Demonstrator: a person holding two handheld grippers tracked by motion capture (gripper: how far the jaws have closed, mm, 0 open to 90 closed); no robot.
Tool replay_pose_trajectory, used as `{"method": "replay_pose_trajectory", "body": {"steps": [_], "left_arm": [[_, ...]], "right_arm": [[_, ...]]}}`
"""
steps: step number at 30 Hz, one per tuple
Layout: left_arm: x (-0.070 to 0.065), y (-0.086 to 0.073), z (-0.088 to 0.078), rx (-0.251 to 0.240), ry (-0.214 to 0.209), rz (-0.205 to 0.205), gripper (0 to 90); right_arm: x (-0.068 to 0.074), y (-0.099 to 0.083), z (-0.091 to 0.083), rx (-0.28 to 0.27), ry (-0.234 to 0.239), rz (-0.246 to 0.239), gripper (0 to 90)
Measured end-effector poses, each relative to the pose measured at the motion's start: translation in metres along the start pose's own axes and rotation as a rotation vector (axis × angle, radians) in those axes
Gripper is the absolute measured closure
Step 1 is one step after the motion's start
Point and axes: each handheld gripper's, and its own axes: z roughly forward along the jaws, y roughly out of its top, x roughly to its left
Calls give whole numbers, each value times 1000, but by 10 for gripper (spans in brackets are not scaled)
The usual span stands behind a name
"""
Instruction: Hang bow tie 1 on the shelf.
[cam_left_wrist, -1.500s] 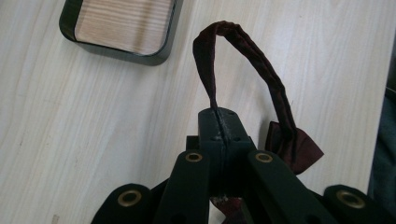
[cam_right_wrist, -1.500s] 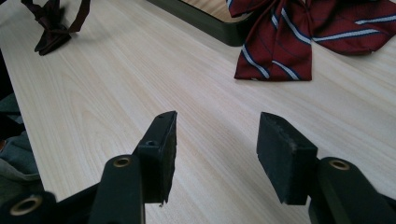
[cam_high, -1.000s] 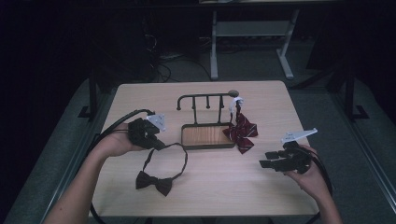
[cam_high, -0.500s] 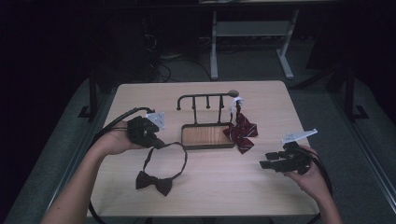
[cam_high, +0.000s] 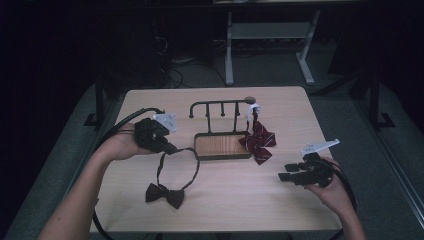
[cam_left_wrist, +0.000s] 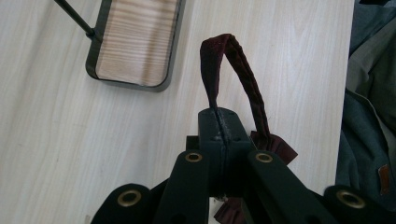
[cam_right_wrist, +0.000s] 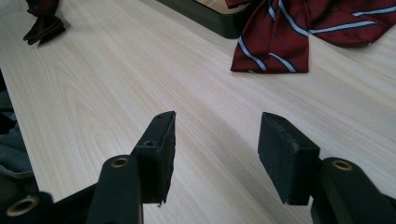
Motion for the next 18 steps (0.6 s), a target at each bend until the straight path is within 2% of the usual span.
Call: {"method": "replay_pose_trajectory", "body": {"steps": [7,18], "left_arm": [[0,7,-10,1,10,14,898],[0,7,-21,-37,29,22,898]], "right_arm": [[1,0,2,4,1,-6,462],[-1,0,3,5,5,-9,463]]}}
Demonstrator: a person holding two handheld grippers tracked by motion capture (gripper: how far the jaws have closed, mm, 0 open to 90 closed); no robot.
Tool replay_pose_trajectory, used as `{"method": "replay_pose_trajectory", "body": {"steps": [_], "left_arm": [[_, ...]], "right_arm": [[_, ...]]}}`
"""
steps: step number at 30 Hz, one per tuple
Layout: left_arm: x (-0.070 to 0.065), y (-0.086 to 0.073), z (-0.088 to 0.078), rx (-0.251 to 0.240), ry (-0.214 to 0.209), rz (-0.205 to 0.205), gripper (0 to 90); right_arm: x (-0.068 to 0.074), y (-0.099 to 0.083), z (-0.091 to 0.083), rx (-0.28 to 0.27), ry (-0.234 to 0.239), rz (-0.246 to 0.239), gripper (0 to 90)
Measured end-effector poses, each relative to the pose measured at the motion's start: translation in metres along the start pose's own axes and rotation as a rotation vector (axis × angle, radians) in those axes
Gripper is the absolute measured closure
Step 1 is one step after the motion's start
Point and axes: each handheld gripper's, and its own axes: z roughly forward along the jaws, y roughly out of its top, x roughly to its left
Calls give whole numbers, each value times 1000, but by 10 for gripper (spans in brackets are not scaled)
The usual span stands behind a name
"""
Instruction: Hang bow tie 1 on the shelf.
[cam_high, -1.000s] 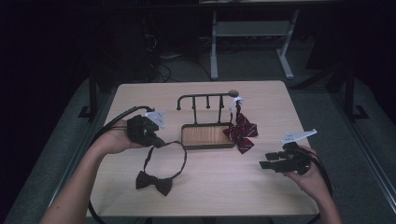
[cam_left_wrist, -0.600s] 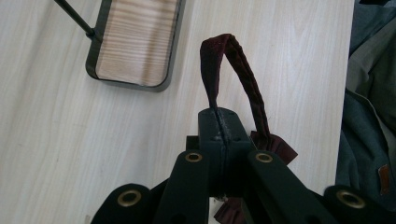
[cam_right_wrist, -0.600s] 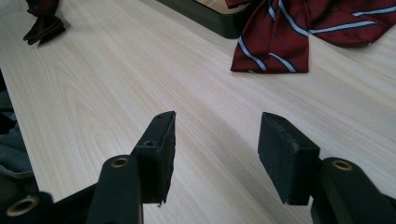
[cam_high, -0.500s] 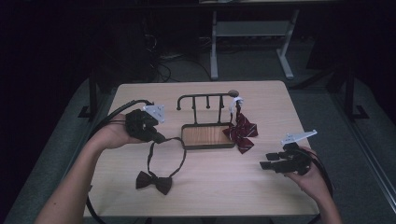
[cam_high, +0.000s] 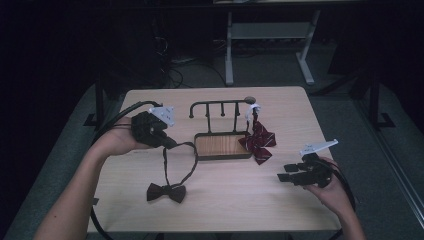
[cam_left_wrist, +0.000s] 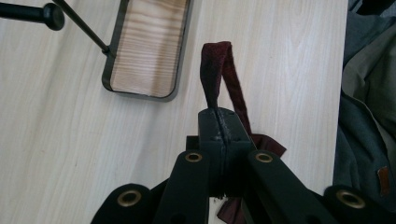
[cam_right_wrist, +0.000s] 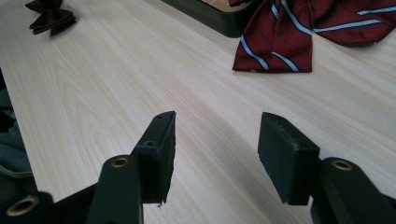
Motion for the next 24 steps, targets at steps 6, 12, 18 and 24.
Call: {"method": "replay_pose_trajectory", "body": {"steps": [6,12,18,24], "left_arm": [[3,1,-6,-20,4,-4,899],[9,9,-10,-28,11,-2,899],[18,17,-15,-25,24,-7,899],[26,24,-18,-10,35,-17,899]], "right_arm": [[-1,0,1,3,4,5,462],[-1,-1,-1,-3,-2,-2,463],[-1,0,-1,-1,3,2,462],[-2,-1,-1,-8,2,5,462]]}}
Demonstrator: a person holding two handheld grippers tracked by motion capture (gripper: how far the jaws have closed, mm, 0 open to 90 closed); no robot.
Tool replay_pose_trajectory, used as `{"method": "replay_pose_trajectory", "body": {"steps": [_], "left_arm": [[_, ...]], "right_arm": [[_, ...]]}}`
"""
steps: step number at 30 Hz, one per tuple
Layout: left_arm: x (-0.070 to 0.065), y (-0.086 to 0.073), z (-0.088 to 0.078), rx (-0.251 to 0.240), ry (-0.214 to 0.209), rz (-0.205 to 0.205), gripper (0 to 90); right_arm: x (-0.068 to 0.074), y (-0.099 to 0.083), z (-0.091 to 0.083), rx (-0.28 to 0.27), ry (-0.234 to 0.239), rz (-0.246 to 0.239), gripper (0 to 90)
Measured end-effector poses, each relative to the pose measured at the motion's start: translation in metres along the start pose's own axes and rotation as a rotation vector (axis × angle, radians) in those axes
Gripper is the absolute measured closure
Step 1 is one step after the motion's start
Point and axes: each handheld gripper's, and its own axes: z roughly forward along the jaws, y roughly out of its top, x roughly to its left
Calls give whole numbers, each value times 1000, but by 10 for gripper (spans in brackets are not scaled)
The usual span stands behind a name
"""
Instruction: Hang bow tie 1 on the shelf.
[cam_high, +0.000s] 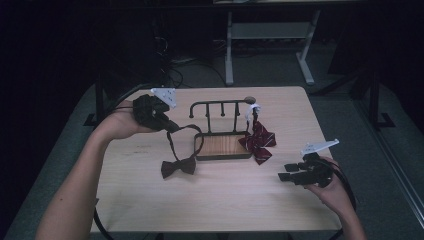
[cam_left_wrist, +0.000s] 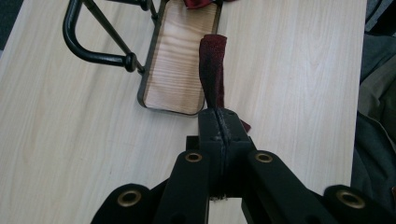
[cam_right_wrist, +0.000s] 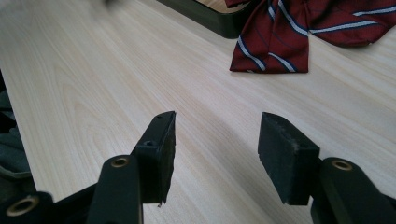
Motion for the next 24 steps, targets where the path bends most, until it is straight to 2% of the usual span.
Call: {"method": "replay_pose_trajectory", "body": {"steps": [6,24], "left_arm": [[5,4,-2,12,14,-4,899],[33,14,-4,45,58,-63,899]], "right_arm": [[0,0,0,5,-4,-8,462],[0,0,-2,-3,-6,-10,462]]}}
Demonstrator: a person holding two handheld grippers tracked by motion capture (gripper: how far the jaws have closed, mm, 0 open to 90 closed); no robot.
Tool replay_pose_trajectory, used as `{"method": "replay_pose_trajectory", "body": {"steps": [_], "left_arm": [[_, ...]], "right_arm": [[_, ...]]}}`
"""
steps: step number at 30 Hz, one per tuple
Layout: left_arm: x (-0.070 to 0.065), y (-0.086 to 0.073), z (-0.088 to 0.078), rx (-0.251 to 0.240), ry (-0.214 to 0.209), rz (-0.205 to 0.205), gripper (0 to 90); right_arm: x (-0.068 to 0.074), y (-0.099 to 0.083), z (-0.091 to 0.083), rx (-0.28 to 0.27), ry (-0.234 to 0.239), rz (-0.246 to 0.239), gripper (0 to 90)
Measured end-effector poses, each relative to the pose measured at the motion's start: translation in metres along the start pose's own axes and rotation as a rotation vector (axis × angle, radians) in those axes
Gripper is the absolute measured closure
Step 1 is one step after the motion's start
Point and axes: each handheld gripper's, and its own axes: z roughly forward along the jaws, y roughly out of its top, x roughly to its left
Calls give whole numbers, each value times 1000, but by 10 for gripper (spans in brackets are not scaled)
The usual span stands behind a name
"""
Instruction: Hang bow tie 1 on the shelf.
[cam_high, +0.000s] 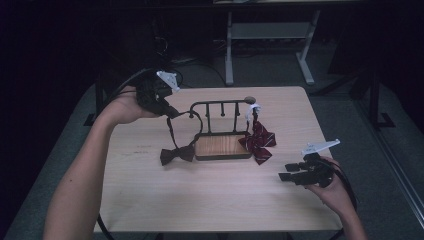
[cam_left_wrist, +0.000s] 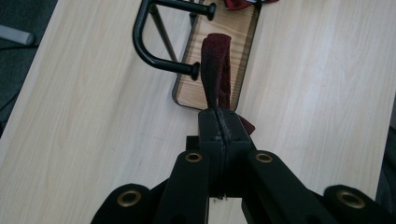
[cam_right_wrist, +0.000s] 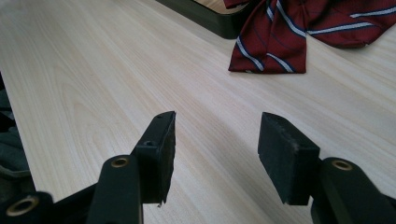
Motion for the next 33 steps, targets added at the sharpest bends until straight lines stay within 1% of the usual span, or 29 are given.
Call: {"method": "replay_pose_trajectory", "body": {"steps": [4,5,6,10,13,15,19,25,27,29,30,31,33], "left_arm": [[7,1,1,12,13,-11,898],[8,1,2,8,13,-25,898],[9,2,2,12,17,-22,898],[14,2,3,16,21,-40,898],[17,4,7,28,30,-45,899],[19,5,8,32,28,-49,898],[24,6,11,28,36,-67,898],[29,5,18,66,37,-74,898],[31,5,20,70,40,-80,898],[31,6,21,77,44,-71,898],[31,7,22,75,51,-76,898],[32,7,23,78,48,-75,898],[33,7,25,91,54,-75,898]], "right_arm": [[0,0,-1,-1,-1,3,462],[0,0,-1,-1,-1,3,462],[0,0,-1,-1,-2,3,462],[0,0,-1,-2,0,0,462],[0,0,-1,0,1,1,462],[0,0,-1,-2,0,-3,462],[-1,0,-2,-6,-2,-2,462],[-1,0,-2,-5,-1,-3,462],[-1,0,-3,-4,-2,-4,462],[-1,0,-3,-4,-2,-3,462],[-1,0,-2,-3,-3,-2,462],[-1,0,-2,-2,-3,1,462],[-1,0,-2,1,-3,0,462]]}}
